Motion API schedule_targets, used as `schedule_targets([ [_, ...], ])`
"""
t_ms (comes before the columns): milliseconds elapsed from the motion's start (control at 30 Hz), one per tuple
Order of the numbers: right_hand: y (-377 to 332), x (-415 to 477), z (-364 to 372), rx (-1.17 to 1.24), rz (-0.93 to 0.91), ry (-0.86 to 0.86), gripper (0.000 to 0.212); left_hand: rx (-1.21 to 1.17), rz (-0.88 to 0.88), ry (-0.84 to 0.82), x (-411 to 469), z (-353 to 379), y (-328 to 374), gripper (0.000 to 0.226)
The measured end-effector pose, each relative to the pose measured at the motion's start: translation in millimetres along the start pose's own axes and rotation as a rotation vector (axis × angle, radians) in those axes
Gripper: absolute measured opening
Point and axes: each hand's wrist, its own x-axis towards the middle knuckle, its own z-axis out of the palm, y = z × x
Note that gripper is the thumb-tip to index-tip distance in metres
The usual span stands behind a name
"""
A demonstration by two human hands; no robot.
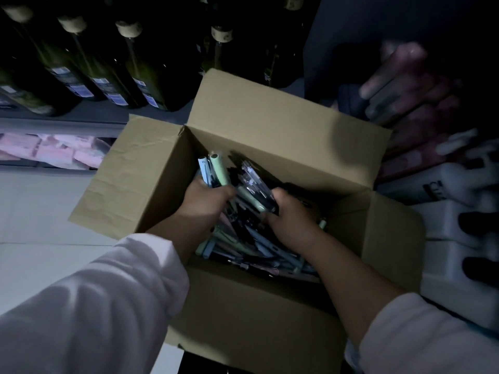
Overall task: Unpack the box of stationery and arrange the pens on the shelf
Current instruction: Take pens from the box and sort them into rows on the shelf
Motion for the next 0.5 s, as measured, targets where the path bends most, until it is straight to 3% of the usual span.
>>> schedule_targets([
  [133, -12, -15, -17, -0.061, -0.014, 0.020, 0.024, -0.066, 0.057, -0.034, -15, -4, 19, 0.007],
  [233, -22, -26, -29, -0.071, -0.026, 0.053, 0.029, -0.093, 0.084, -0.056, -24, -10, 33, 0.021],
  [333, -30, -37, -39, -0.084, -0.045, 0.067, 0.028, -0.147, 0.133, -0.071, -34, -14, 46, 0.015],
  [500, -40, -56, -56, -0.088, -0.065, 0.098, 0.026, -0.172, 0.142, -0.094, -47, -19, 56, 0.025],
])
